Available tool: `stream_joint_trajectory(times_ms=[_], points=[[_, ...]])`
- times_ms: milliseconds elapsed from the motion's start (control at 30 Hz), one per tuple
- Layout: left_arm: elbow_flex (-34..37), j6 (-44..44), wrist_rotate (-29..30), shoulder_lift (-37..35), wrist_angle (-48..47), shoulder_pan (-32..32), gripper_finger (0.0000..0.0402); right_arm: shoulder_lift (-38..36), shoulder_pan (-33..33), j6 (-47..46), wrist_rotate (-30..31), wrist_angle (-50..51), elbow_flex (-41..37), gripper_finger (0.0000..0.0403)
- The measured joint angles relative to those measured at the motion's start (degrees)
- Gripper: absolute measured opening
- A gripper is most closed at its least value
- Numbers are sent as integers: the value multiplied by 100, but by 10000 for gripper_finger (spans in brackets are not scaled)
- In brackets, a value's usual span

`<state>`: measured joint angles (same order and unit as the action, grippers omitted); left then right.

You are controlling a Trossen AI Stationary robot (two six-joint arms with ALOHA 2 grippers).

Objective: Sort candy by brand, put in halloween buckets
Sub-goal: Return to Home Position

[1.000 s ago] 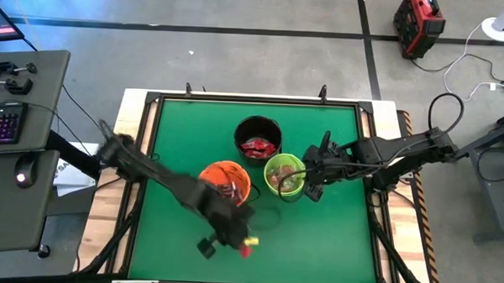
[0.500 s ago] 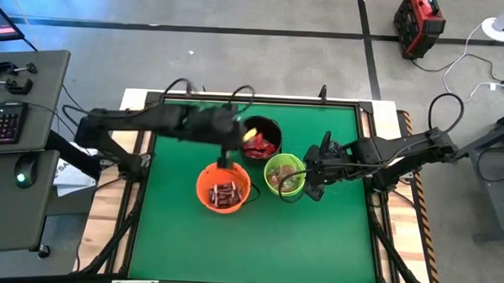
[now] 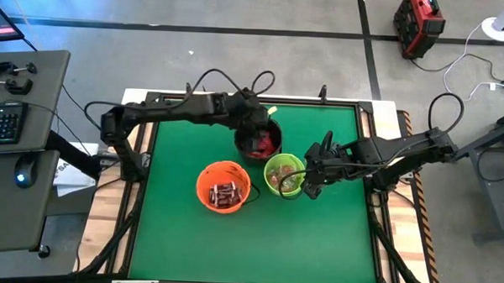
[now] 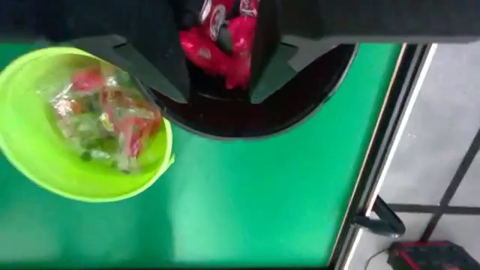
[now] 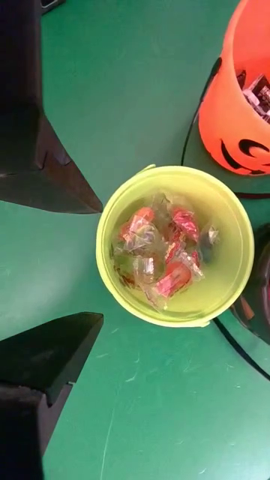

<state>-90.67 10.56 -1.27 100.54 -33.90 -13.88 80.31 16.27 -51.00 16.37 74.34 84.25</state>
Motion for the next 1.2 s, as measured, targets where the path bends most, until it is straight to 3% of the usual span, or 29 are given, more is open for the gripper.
stream_joint_trajectory(times_ms=[133,267,333,433,567,733,900,1067,1200], points=[[0,-173,-71,-196,-319,6,165,0,0,-21,0,-1,0,220],[6,-433,-770,-567,-538,9,184,0,0,-62,1,-1,0,220],[266,-590,-977,-855,-112,78,185,0,0,-66,2,-1,0,220],[1273,-961,-1050,-1549,1268,246,186,0,0,-163,12,-1,0,220],[3194,-1826,-1016,-2704,3449,457,186,0,31,-297,21,-5,0,220],[5350,-2855,-489,-4111,5349,834,186,0,35,-298,69,-66,0,220],[6771,-3329,388,-5326,6220,1198,186,0,33,-252,203,-126,0,220],[7623,-3563,927,-6256,6423,1513,180,0,35,71,-88,-151,0,220],[8185,-3583,1264,-6812,6587,1696,154,0,88,-253,-165,-197,0,220]])
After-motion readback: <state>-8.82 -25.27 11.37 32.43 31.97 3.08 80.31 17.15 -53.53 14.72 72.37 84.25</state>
